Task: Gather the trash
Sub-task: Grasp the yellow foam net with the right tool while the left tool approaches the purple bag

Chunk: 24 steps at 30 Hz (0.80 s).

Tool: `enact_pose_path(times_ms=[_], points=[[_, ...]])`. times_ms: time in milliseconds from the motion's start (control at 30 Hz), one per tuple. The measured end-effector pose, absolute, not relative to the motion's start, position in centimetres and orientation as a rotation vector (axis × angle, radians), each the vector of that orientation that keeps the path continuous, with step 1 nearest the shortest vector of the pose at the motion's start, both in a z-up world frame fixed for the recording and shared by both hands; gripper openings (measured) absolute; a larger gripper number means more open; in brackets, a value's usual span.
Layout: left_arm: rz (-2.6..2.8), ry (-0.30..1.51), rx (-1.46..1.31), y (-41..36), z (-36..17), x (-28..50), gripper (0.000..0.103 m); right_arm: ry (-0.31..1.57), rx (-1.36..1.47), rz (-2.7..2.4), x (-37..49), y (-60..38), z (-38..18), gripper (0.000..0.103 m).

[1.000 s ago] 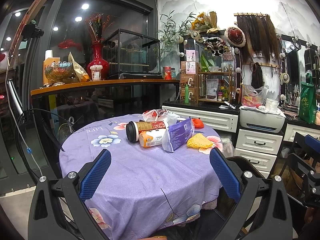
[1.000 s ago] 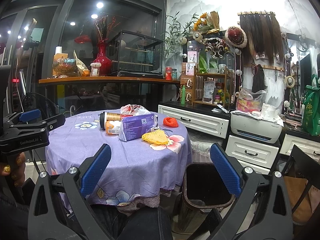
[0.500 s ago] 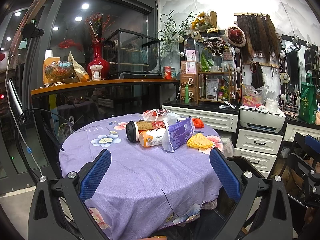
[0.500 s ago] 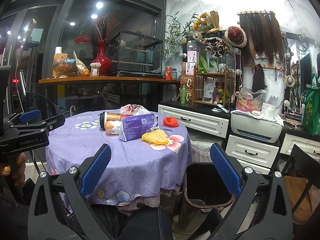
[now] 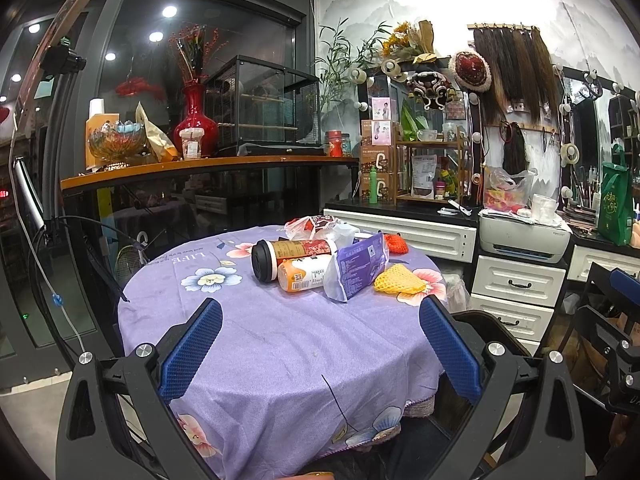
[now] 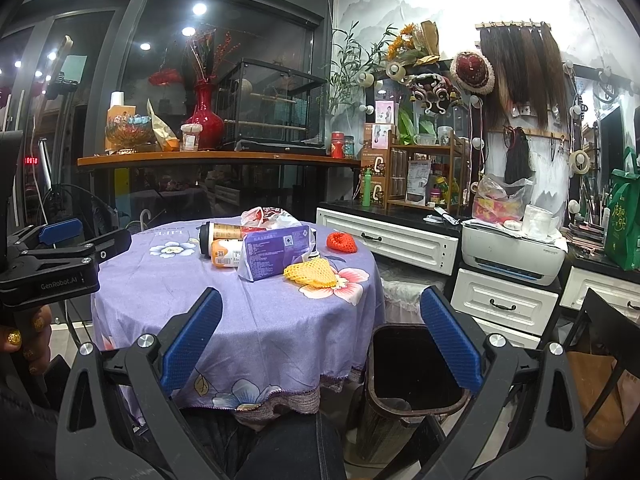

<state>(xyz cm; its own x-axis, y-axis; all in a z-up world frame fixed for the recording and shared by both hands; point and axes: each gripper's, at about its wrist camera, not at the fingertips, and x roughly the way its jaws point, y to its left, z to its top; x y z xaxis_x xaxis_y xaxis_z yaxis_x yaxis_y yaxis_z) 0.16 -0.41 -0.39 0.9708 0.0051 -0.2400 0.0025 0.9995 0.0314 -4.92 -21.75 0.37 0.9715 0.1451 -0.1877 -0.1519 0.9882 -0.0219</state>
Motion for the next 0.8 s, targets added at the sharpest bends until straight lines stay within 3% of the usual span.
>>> enact_pose_path(times_ms=[400, 800], points=[[-0.097, 0.422, 0.029, 0.1, -2.3, 3.6, 0.098, 0.344, -0.051, 0.221, -1.5, -21.0, -1.7, 0.098], [-0.183, 0.646, 0.092, 0.3, -6.5, 11.7, 0.098, 0.584, -0.076, 0.318, 12.1, -20.2, -5.8, 0.098]])
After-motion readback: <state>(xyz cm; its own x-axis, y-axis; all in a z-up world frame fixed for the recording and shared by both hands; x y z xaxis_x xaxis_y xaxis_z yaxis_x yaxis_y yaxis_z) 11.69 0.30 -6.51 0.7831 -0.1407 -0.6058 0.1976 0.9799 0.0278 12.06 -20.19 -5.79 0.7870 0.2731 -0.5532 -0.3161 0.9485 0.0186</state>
